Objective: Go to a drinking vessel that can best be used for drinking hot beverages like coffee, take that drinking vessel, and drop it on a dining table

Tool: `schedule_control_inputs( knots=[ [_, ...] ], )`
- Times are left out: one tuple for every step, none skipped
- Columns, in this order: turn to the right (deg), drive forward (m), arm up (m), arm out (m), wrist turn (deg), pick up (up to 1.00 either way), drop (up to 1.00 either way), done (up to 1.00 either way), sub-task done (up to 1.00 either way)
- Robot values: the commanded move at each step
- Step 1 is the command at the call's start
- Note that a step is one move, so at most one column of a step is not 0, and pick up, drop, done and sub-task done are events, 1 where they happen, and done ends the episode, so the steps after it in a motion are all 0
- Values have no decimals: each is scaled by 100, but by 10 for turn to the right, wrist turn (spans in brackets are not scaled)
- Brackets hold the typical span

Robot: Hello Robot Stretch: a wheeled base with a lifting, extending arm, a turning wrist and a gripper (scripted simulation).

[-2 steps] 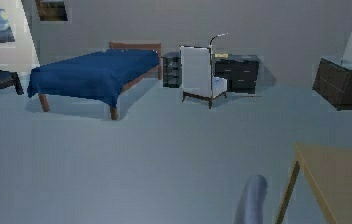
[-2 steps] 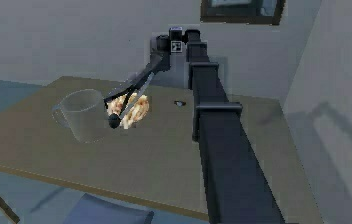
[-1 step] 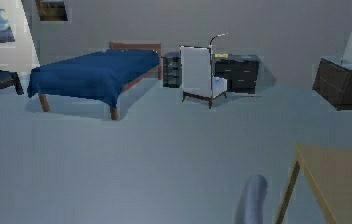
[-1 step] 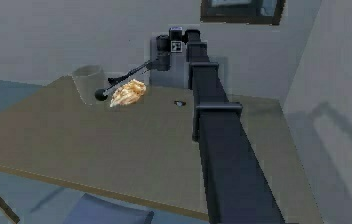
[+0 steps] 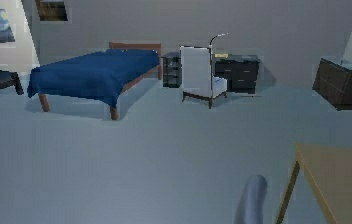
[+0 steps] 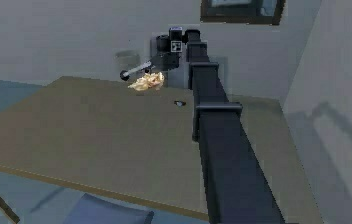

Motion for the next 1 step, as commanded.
schedule_control_inputs(
  knots=[
    [0, 0, -4, 0, 0, 0, 0, 0, 0]
  ],
)
